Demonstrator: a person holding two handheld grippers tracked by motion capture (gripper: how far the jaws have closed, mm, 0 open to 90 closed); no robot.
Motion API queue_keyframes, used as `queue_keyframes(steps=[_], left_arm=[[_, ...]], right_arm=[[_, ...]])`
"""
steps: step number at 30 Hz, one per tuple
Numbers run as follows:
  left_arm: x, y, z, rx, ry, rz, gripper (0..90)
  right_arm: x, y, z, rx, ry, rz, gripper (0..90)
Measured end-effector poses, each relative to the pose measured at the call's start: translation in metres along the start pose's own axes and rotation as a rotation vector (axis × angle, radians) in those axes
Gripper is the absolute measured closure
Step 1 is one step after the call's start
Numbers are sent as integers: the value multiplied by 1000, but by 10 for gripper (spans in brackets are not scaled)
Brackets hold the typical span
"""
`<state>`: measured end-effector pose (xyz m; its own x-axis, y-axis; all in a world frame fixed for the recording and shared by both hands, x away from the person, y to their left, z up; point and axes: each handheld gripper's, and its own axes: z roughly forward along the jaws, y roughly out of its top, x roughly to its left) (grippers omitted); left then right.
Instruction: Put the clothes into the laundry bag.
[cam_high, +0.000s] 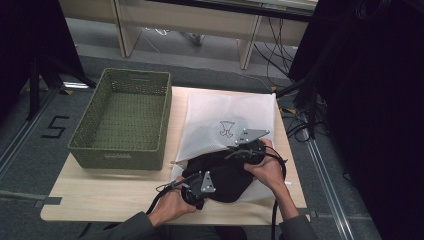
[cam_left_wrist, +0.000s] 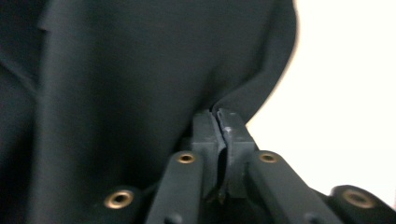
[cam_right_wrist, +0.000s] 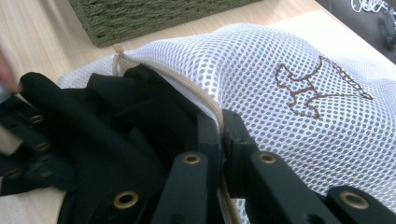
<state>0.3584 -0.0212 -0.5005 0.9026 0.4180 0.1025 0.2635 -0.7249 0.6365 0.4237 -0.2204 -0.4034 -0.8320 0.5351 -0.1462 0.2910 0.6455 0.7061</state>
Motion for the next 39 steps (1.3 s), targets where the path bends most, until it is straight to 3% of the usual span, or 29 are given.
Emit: queue_keyframes(steps=[3, 7, 9, 13, 20, 26, 28, 31, 36, 39], left_arm=[[11, 8, -1, -26, -2, -60, 876], [21, 25, -4, -54, 53, -52, 875], [31, 30, 2, -63, 71, -87, 875], [43, 34, 13, -63, 105, -121, 875], [62, 52, 14, -115, 182, -181, 874], [57, 45, 22, -102, 168, -189, 806], [53, 42, 17, -86, 126, -173, 710], [46, 37, 9, -104, 102, -186, 567], [37, 28, -9, -121, 107, -184, 416], [34, 23, -19, -99, 101, -173, 379]], right_arm=[[0, 0, 0, -3, 1, -11, 881], [0, 1, -1, -1, 0, -6, 881], [0, 1, 0, -2, 3, -14, 881], [0, 1, -2, -4, 5, -5, 882], [-1, 3, -6, -17, 5, -8, 883], [-3, -2, -5, -7, 14, 6, 883], [-2, -3, -4, -1, 15, 14, 883], [-3, -3, -4, -6, 14, 15, 883], [-2, -4, -3, -3, 16, 16, 882], [-3, -4, -4, -7, 15, 10, 883]])
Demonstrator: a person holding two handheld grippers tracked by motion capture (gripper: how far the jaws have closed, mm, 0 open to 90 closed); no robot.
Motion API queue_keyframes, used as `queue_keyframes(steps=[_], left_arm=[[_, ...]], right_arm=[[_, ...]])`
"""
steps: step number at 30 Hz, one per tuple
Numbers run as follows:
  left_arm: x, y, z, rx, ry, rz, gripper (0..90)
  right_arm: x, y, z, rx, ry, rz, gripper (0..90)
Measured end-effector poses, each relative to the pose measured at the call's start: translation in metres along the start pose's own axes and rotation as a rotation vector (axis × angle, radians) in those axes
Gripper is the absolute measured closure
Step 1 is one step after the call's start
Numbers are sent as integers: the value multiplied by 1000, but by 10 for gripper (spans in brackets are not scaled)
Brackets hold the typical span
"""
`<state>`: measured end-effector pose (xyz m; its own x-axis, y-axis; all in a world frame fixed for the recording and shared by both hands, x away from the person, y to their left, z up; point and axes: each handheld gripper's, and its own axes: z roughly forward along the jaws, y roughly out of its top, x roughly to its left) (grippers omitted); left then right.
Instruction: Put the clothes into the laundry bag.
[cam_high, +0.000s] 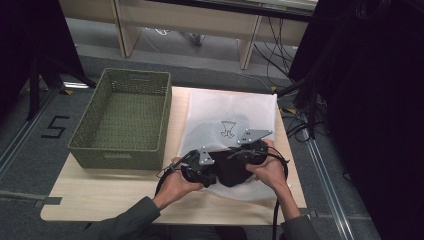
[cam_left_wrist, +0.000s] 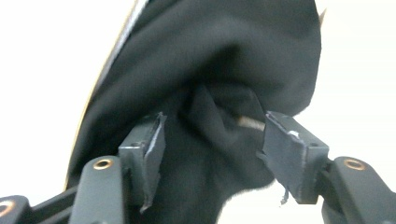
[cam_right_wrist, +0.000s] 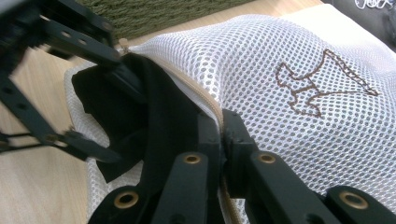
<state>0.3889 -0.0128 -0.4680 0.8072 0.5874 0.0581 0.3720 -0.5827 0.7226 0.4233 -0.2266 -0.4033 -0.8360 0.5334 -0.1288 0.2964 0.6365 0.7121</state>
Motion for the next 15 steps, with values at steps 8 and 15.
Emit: queue_keyframes(steps=[8, 15], left_arm=[[5, -18, -4, 53, 1, -13, 329], [9, -19, 19, 93, 48, 64, 570]], right_arm=[[0, 0, 2, 5, 1, -1, 882], [1, 0, 2, 9, 3, 2, 883]])
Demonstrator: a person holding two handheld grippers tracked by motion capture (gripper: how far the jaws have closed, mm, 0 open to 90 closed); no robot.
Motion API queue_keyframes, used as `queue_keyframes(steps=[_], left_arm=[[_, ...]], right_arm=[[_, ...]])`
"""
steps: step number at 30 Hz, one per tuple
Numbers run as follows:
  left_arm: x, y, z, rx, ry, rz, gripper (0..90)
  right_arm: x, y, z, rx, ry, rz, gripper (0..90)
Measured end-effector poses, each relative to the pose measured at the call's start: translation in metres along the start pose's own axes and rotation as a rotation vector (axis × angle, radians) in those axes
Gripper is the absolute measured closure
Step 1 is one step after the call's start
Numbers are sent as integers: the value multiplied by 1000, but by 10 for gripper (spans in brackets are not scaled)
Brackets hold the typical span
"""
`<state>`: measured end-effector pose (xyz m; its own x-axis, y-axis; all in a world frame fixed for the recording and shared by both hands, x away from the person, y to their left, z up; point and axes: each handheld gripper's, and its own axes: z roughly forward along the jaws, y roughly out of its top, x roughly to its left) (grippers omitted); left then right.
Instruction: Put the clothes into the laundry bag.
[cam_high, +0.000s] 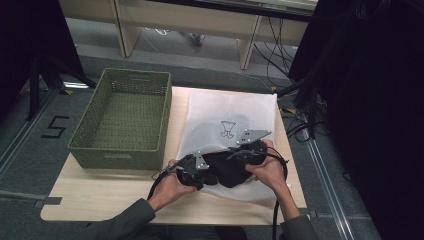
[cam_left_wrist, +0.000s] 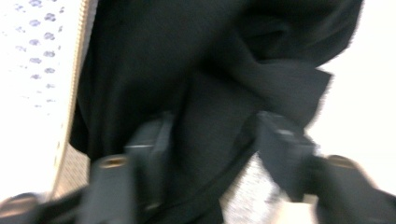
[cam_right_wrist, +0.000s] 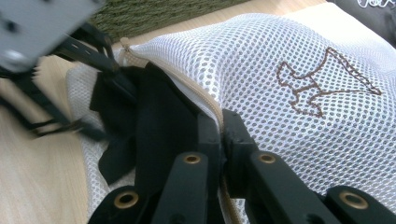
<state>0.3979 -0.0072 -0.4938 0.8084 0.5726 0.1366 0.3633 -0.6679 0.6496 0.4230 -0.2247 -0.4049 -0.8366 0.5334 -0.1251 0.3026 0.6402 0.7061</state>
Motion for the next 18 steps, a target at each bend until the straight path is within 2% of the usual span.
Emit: queue_keyframes(steps=[1, 3, 5, 6, 10, 13, 16, 18], left_arm=[[2, 0, 3, 2, 5, 13, 681], [5, 3, 5, -6, -7, -11, 750], [6, 6, 3, -7, -5, -8, 797], [6, 8, 3, -8, -4, -9, 804], [17, 23, 4, -41, 12, -59, 820], [22, 33, 6, -58, 27, -76, 825], [25, 33, 19, -52, 55, -95, 824], [28, 33, 26, -71, 88, -140, 820]], right_arm=[[0, 0, 0, 1, 1, 0, 883], [0, 0, 0, -2, 2, -11, 882], [1, 1, 0, -1, 4, -9, 883], [1, 1, 0, -2, 7, -9, 883], [2, 1, 0, 2, 8, -6, 883], [1, 1, 0, 1, 10, -6, 883], [0, 0, 0, 0, 7, -9, 882], [1, -1, 1, 10, 11, -3, 883]])
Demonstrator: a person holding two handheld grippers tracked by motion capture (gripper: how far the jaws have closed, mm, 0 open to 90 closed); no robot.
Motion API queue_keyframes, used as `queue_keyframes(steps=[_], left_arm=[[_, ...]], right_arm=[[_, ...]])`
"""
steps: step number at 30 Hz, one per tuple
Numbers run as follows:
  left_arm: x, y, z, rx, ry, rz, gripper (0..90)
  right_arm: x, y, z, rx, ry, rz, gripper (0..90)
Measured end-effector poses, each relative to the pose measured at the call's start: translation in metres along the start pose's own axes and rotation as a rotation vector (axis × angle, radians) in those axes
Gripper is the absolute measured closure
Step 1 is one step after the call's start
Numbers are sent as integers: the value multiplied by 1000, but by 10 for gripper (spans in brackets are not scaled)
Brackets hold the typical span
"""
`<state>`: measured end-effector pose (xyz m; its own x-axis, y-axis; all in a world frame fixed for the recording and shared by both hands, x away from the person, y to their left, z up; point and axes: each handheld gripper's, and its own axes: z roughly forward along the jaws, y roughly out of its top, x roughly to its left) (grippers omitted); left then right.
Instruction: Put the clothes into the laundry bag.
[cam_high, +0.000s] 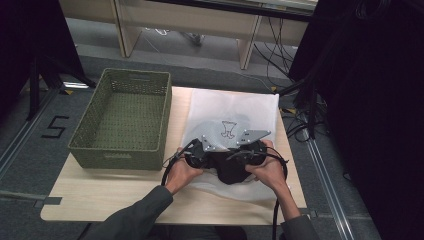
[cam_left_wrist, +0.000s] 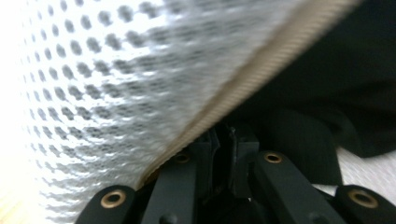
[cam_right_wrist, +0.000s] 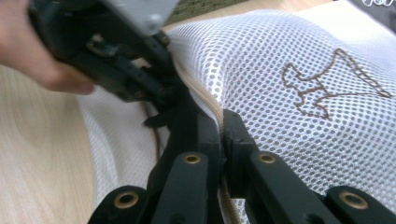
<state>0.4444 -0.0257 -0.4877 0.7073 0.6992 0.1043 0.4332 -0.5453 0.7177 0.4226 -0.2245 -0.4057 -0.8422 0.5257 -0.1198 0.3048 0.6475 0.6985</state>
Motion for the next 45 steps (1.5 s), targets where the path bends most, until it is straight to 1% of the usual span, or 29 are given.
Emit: queue_keyframes(steps=[1, 3, 5, 6, 9, 10, 12, 15, 18, 20, 21, 22, 24, 26, 27, 29, 30, 31, 32, 33, 34, 36, 37, 38, 39, 40, 42, 44, 45], left_arm=[[0, 1, 0, -4, 14, -8, 815], [-2, 1, 0, -7, 19, 2, 795], [-4, 1, -4, -1, 1, 7, 769], [-5, 0, -7, 0, -6, 9, 746], [-8, -2, -16, 6, -27, 20, 652], [-9, -3, -20, 1, -29, 17, 623], [-12, -6, -27, 6, -40, 35, 555], [-18, -14, -37, 21, -52, 62, 499], [-24, -23, -41, 43, -73, 75, 455], [-27, -28, -36, 53, -81, 79, 437], [-27, -28, -32, 58, -83, 76, 446], [-27, -28, -28, 54, -90, 71, 476], [-26, -24, -20, 42, -101, 66, 645], [-25, -18, -12, 26, -96, 50, 775], [-24, -14, -10, 22, -88, 51, 809], [-21, -7, -5, -7, -65, 17, 865], [-19, -4, -4, -11, -62, 8, 878], [-16, 1, -2, -33, -50, -17, 887], [-14, 4, -1, -48, -44, -44, 891], [-12, 7, 0, -51, -49, -61, 892], [-12, 9, 1, -56, -44, -68, 891], [-13, 10, 4, -49, -36, -51, 891], [-14, 9, 4, -46, -41, -49, 888], [-15, 8, 4, -36, -49, -28, 874], [-16, 7, 2, -30, -58, -19, 852], [-17, 5, 0, -27, -67, -20, 829], [-16, 1, -5, -29, -85, -13, 773], [-14, -3, -12, -29, -105, -21, 711], [-13, -5, -15, -24, -114, -18, 683]], right_arm=[[0, 0, 1, 0, 0, -4, 882], [-1, -1, 1, -1, 2, -6, 883], [-1, -1, -1, -1, -2, 5, 883], [-2, -1, -1, -7, 0, 0, 883], [-1, -1, -1, -4, -1, 6, 883], [-1, -1, 0, -4, -1, -9, 883], [0, -1, 0, -3, 0, -11, 883], [1, -2, -1, 1, -1, 2, 883], [1, -3, -1, 0, 3, -2, 883], [3, -3, -1, -1, 1, 1, 883], [3, -3, -1, 1, 3, 2, 883], [3, -3, -1, 0, 4, -8, 883], [3, -3, -1, 0, 3, -8, 883], [3, -3, -2, 1, 2, 2, 883], [3, -3, -3, -3, 6, 6, 883], [3, -4, -2, -2, 14, 3, 883], [3, -5, -2, -1, 14, 0, 883], [4, -6, -2, 4, 15, 11, 883], [4, -6, -2, 3, 18, -3, 883], [4, -6, -2, 1, 18, -6, 883], [4, -7, -2, 1, 19, -2, 883], [4, -7, -2, 2, 20, 4, 883], [3, -7, -2, 1, 20, 4, 883], [3, -8, -2, 2, 19, 3, 883], [3, -8, -2, 2, 20, 2, 883], [3, -9, -2, 3, 20, 11, 883], [3, -9, -1, 5, 22, 7, 883], [4, -9, 0, 8, 23, 6, 883], [3, -10, 0, 7, 21, 4, 883]])
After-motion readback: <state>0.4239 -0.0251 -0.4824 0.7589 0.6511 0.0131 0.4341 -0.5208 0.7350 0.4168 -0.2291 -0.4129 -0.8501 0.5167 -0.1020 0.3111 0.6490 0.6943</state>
